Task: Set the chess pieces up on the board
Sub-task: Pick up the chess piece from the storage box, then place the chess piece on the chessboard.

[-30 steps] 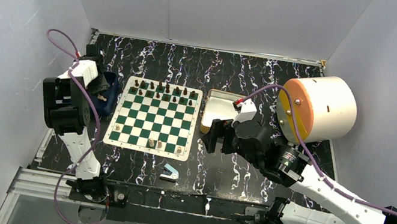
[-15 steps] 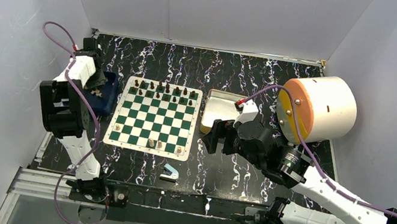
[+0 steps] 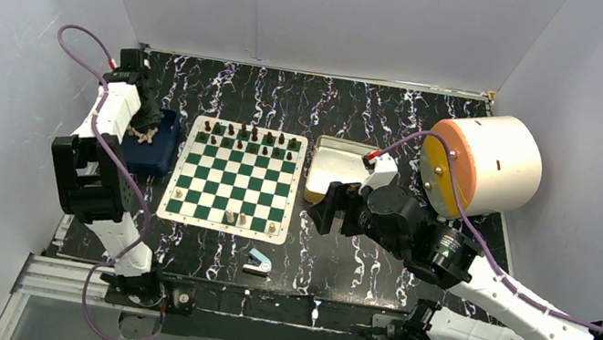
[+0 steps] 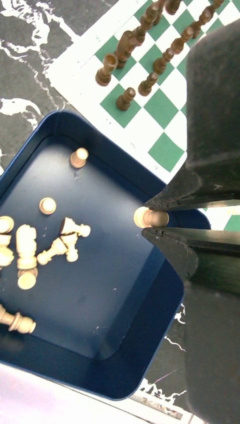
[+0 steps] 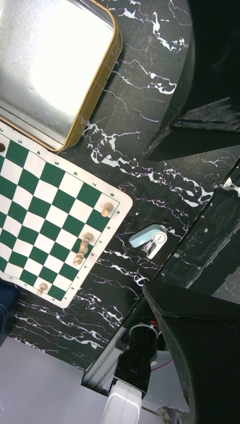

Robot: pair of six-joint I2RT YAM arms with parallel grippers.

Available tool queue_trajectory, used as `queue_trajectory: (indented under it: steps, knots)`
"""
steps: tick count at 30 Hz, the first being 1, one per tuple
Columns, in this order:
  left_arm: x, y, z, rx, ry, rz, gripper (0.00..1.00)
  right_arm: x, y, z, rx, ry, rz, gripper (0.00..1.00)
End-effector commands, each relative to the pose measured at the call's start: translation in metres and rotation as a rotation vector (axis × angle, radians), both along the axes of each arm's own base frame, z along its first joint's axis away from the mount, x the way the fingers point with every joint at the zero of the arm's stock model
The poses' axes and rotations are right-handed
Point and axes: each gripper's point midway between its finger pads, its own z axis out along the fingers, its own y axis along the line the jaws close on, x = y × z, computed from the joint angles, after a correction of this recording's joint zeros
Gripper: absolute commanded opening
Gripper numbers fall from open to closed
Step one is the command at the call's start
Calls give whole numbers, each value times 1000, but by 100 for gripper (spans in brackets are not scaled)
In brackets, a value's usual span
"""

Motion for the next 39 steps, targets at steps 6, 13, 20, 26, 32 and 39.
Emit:
queue_trajectory:
  steps: [6, 13, 20, 26, 32, 39]
  knots:
    - [-19, -54, 36, -11, -32, -156, 10, -3, 3, 12, 69, 7, -1, 99]
    - [-40, -112, 30, 3, 7, -291, 10, -3, 2, 12, 71, 10, -2, 99]
    - [-65, -139, 15, 10, 37, -317, 10, -3, 2, 11, 73, 13, -3, 99]
    - [-90, -141, -7, 4, 66, -296, 10, -3, 0, 12, 69, 11, -7, 99]
    - [-101, -141, -22, -17, 44, -250, 10, -4, 0, 11, 70, 13, -5, 99]
    - [-109, -140, -40, -26, 71, -230, 10, -6, -2, 12, 73, 17, -5, 99]
